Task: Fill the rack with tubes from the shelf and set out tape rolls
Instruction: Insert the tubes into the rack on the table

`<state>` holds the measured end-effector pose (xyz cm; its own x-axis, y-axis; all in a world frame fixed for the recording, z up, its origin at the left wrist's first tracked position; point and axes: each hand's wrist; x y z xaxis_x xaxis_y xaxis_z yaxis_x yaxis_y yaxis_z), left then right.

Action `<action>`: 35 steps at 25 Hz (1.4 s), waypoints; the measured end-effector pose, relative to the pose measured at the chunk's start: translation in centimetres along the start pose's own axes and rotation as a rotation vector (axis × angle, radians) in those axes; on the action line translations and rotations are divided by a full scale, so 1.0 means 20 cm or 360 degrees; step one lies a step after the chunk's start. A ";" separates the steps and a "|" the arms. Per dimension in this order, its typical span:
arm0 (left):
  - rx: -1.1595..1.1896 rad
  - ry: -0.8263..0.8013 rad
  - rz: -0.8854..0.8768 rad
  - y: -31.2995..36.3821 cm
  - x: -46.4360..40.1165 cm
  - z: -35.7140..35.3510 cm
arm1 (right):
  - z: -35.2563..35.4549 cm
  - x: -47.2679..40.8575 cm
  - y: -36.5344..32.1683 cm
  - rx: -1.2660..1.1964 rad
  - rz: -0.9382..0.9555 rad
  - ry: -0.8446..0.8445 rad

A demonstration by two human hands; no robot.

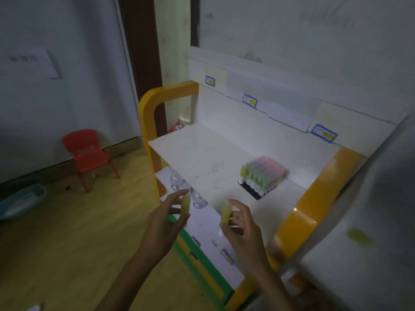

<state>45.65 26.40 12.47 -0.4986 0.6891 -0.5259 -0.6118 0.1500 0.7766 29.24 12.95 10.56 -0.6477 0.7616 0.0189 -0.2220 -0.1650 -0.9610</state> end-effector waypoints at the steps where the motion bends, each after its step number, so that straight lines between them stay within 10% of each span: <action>1: 0.0009 -0.0039 -0.0031 -0.04 -0.05 0.03 | -0.03 -0.05 0.00 0.0007 -0.0016 0.0080; 23: 0.0512 -0.0825 -0.0317 -0.64 -1.18 -0.69 | 0.12 -0.80 0.25 0.0048 -0.0279 0.1312; 35: 0.0322 -0.1066 -0.1114 -0.78 -1.22 -0.93 | 0.04 -0.75 0.29 0.0102 -0.0420 0.1524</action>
<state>55.95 -6.00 6.80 0.4240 0.6482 -0.6325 -0.4884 0.7518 0.4431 37.14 0.10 4.86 0.2835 0.9586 -0.0278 -0.3311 0.0706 -0.9409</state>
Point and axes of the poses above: each hand's wrist, its own x-axis away from the middle knuckle, its own z-axis out of the back of the hand, y = z × x, and after that the axes turned 12 degrees about -z, right-handed
